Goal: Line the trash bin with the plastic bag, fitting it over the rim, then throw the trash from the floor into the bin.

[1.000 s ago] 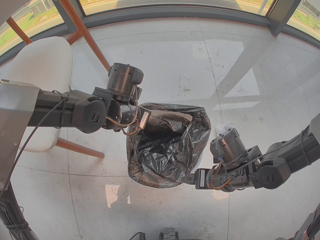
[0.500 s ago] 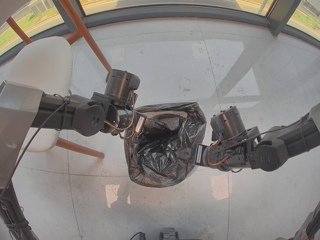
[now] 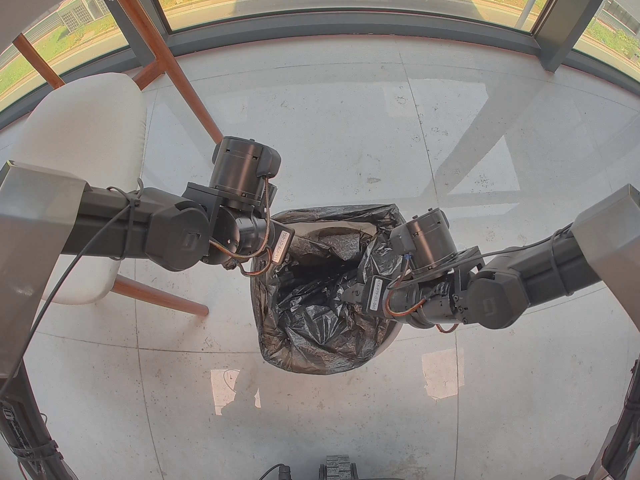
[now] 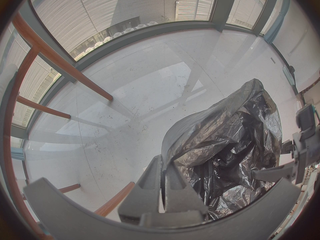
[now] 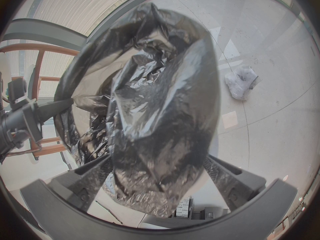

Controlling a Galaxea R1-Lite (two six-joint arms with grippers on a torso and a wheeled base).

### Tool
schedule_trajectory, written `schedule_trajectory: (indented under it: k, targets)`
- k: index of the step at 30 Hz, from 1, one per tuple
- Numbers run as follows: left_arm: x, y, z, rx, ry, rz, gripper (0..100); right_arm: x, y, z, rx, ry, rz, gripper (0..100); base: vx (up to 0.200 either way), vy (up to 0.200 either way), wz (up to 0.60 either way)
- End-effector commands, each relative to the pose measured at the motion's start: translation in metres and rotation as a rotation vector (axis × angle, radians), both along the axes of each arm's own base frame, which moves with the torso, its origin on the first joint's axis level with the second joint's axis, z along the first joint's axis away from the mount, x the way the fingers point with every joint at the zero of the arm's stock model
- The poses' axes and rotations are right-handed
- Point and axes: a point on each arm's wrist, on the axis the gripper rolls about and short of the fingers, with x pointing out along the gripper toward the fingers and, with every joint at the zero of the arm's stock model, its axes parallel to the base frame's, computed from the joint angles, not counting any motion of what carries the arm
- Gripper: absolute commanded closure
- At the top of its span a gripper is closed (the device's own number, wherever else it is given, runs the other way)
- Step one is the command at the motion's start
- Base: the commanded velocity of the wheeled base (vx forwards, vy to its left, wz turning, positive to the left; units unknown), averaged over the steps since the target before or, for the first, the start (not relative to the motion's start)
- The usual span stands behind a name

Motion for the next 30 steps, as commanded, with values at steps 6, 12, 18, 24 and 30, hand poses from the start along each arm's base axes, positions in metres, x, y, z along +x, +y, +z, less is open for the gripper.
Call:
schedule_trajectory:
  k: [6,12,18,24,30]
  targets:
    - [0.000,0.001,-0.002,0.003,0.007,0.003,100,0.004,0.011,-0.007,-0.005,0.004,0.011,100,0.000,0.000,0.00]
    - [0.000,0.002,-0.004,0.004,0.012,0.004,100,-0.013,0.002,0.018,-0.009,0.000,0.028,100,0.000,0.000,0.00]
    - [-0.001,0.002,-0.006,0.008,0.021,0.003,100,-0.039,-0.026,0.005,-0.096,0.093,0.033,100,0.000,0.000,0.00]
    - [-0.003,-0.001,-0.010,0.013,0.033,-0.011,100,-0.051,-0.045,-0.017,-0.183,0.157,0.047,100,0.000,0.000,0.00]
    - [-0.007,-0.002,-0.014,0.020,0.047,-0.018,100,-0.046,-0.054,-0.019,-0.212,0.154,0.050,0,0.000,0.000,0.00]
